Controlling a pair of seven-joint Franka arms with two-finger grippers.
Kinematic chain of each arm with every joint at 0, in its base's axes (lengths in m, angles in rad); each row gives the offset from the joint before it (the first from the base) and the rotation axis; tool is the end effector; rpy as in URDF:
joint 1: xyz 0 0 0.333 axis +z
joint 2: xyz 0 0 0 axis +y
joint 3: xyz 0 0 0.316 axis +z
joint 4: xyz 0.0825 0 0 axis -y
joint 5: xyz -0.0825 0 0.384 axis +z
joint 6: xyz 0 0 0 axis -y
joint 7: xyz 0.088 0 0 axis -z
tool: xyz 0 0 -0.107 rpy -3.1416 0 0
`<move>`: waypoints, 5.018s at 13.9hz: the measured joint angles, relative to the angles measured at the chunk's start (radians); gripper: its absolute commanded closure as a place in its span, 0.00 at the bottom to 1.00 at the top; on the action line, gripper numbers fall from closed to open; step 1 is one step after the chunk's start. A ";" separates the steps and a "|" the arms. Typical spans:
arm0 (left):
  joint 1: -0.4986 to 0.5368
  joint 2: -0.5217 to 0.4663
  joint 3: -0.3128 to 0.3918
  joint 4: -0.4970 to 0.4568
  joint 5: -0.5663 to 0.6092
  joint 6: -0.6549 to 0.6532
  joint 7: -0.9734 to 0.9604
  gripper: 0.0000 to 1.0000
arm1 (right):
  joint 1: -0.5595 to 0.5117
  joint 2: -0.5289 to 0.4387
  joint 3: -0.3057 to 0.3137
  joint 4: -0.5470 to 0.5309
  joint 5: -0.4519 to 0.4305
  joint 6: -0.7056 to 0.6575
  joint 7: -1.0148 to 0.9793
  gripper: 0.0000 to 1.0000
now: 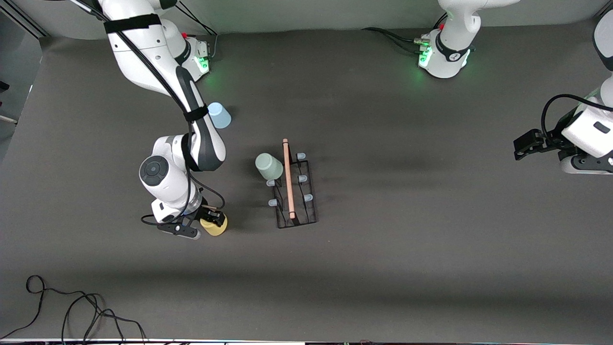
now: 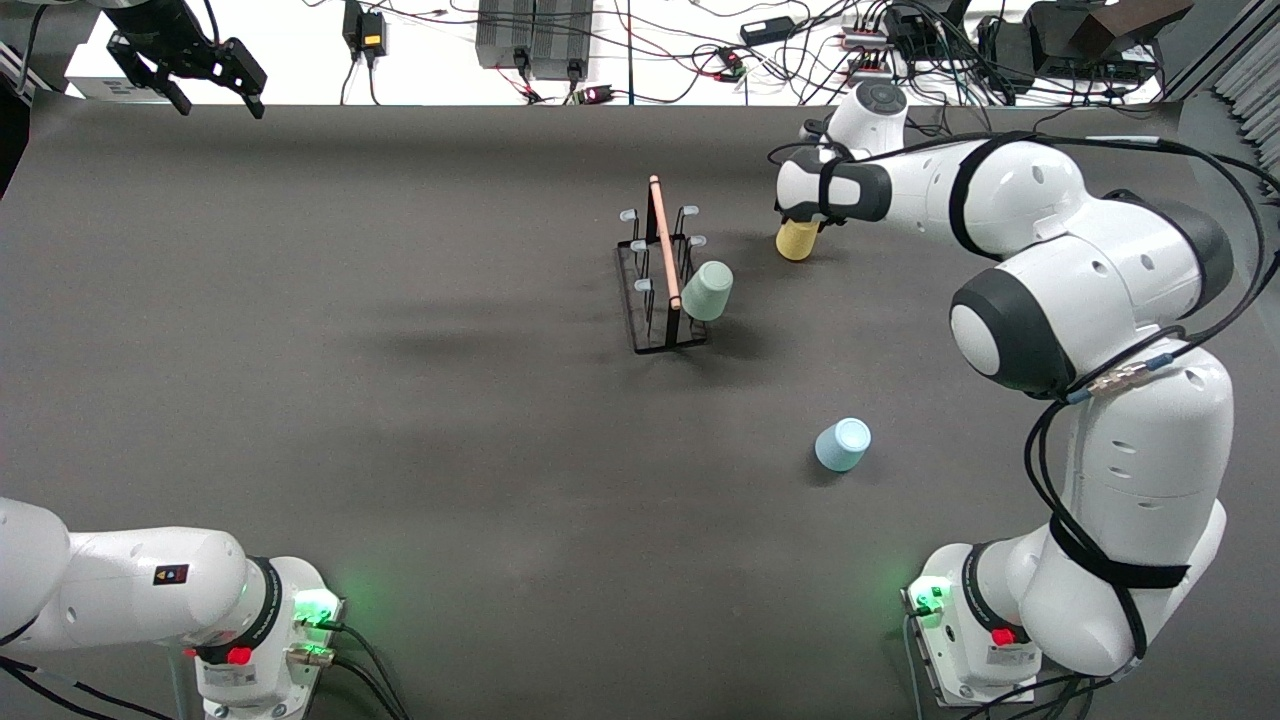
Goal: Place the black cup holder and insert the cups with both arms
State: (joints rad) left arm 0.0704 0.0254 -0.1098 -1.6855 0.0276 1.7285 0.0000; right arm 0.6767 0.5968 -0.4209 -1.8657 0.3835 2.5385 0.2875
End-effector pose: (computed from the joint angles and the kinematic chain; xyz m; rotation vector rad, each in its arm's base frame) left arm 0.5718 -0.0193 0.5695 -3.1166 0.0677 -0.0284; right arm 0.6269 0.1791 0.2314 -3.0587 0.3882 -0.2175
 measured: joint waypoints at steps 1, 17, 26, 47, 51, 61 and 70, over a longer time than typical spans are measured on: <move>0.000 0.000 0.000 0.003 0.000 -0.001 0.000 0.00 | 0.003 -0.018 0.000 0.009 0.002 -0.032 0.000 1.00; -0.005 0.005 -0.001 0.007 0.000 -0.016 0.000 0.00 | 0.221 -0.087 0.004 0.235 -0.045 -0.260 0.613 0.69; -0.005 0.005 -0.001 0.007 0.000 -0.017 0.000 0.00 | 0.209 -0.058 -0.070 0.344 -0.096 -0.462 0.581 0.00; -0.008 0.005 -0.001 0.007 0.000 -0.019 0.000 0.00 | 0.167 -0.294 -0.537 0.530 -0.180 -1.183 -0.253 0.00; -0.008 0.005 -0.001 0.007 0.000 -0.020 0.000 0.00 | 0.167 -0.290 -0.528 0.529 -0.187 -1.183 -0.254 0.00; -0.008 0.005 0.000 0.007 0.000 -0.022 0.000 0.00 | -0.428 -0.380 0.162 0.527 -0.396 -1.187 -0.257 0.00; -0.008 0.005 0.000 0.007 0.000 -0.021 0.001 0.00 | -0.674 -0.606 0.384 0.204 -0.430 -0.962 -0.260 0.00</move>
State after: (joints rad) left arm 0.0619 0.0304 -0.1101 -1.6783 0.0273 1.7077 0.0010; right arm 0.0031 -0.0094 -0.0372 -1.6616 -0.0463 1.5764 0.0271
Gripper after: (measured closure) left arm 0.000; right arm 0.000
